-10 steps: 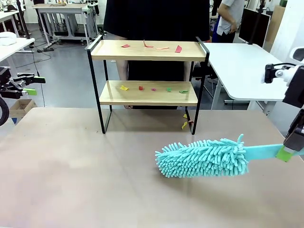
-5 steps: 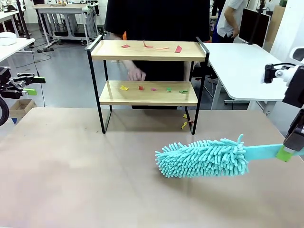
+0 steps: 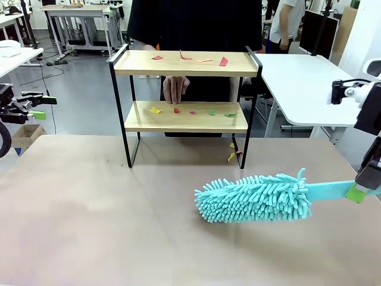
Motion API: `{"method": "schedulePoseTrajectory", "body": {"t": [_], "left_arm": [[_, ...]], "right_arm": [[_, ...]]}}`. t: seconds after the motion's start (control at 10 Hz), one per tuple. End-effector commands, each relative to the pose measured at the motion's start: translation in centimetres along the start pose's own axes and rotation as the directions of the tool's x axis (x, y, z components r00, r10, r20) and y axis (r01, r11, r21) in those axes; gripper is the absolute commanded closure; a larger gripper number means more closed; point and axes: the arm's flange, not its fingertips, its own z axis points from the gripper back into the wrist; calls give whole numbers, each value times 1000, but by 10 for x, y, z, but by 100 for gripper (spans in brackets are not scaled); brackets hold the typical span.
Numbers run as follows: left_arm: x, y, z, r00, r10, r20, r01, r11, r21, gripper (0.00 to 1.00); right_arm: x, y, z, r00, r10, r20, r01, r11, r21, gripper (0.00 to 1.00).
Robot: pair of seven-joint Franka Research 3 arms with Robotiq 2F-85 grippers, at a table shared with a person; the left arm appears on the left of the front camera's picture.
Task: Clean the shelf.
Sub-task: Clean the specific section of the Shelf indicated by the human with the Duster.
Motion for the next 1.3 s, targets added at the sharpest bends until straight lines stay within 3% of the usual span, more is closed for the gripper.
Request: {"method": "schedulePoseTrajectory", "body": {"t": [0.0,1.1,1.2], "left_arm": [[2,-2,0,1000,-10,-7,10,1000,-9,0],[2,-2,0,1000,-10,-7,10,1000,-9,0],[2,-2,0,1000,-10,-7,10,1000,-9,0]], "right_arm": [[2,2,3,1000,-11,16,11,1000,6,86],[0,0,0,1000,0,0,0,1000,0,86],[9,11,11,999,-24,33,23,999,48,86]]}}
